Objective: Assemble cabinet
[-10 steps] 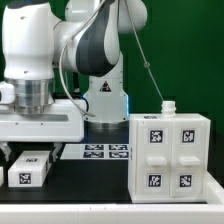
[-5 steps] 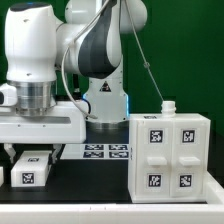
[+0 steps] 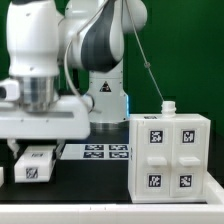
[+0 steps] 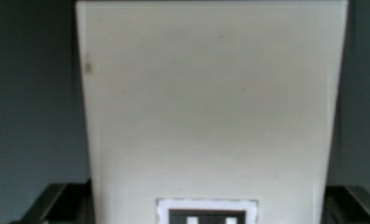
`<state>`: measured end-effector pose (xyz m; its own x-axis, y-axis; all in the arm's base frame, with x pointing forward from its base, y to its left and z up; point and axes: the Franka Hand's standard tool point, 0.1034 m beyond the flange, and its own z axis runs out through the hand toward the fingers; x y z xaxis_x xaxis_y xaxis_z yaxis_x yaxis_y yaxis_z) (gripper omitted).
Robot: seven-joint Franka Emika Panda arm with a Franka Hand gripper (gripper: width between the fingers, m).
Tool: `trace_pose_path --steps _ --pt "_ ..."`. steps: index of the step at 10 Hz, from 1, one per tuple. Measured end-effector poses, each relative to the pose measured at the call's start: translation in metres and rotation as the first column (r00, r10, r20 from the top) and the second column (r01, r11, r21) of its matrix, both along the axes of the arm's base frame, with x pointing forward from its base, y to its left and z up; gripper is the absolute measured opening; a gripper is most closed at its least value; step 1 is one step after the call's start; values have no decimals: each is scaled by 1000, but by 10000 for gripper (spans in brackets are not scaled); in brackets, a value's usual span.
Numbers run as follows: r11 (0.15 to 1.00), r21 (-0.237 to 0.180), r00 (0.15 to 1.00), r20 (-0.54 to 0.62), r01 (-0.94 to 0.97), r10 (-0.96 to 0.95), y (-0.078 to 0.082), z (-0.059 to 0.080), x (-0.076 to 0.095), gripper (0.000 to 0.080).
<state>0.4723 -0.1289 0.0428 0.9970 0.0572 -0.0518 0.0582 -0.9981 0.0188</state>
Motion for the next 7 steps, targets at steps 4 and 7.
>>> trace_pose_path --steps 4,7 --pt "998 49 999 40 27 -29 49 86 31 550" --pt "999 46 999 35 29 -31 49 80 25 550"
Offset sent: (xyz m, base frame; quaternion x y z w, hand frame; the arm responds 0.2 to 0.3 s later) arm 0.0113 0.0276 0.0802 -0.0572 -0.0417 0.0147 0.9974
